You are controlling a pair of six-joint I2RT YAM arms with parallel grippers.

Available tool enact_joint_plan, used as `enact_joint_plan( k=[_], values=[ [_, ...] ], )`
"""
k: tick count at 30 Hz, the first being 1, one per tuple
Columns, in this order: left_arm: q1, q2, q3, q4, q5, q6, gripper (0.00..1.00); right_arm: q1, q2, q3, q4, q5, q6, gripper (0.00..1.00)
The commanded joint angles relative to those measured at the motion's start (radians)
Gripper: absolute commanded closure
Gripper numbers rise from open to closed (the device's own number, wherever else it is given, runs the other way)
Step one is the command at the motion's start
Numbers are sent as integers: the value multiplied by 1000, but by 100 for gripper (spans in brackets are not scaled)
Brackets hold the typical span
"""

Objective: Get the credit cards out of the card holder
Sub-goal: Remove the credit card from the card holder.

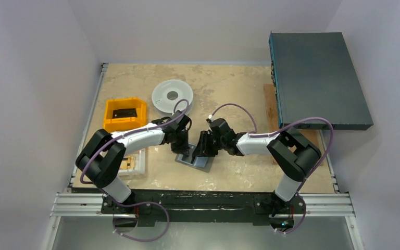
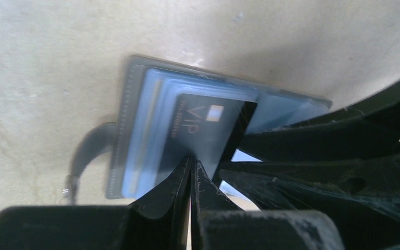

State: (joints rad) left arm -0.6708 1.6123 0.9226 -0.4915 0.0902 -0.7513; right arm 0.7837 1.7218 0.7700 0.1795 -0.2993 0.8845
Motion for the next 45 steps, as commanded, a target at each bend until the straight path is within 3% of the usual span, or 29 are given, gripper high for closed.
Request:
enact_joint_plan(
  k=[1, 8, 15, 28, 38, 45],
  values=[
    [-47, 26, -55, 51, 36, -59, 98, -17, 37, -25, 31, -6, 1, 68],
    [-65, -19, -38, 19, -28, -77, 96, -20, 53, -18, 33, -5, -5, 71],
    [9, -70, 19, -71, -111, 4, 93, -21, 53, -25, 20, 13, -20, 72],
    [20, -4, 34, -45, -96, 31, 94, -21, 56, -14, 3, 26, -41, 72],
    [-60, -13, -36, -2, -34, -61, 96, -21, 94, 47, -5, 14, -83, 71],
    [-85, -2, -68, 10, -65, -147, 97, -20, 82, 56, -15, 11, -94, 71]
  ],
)
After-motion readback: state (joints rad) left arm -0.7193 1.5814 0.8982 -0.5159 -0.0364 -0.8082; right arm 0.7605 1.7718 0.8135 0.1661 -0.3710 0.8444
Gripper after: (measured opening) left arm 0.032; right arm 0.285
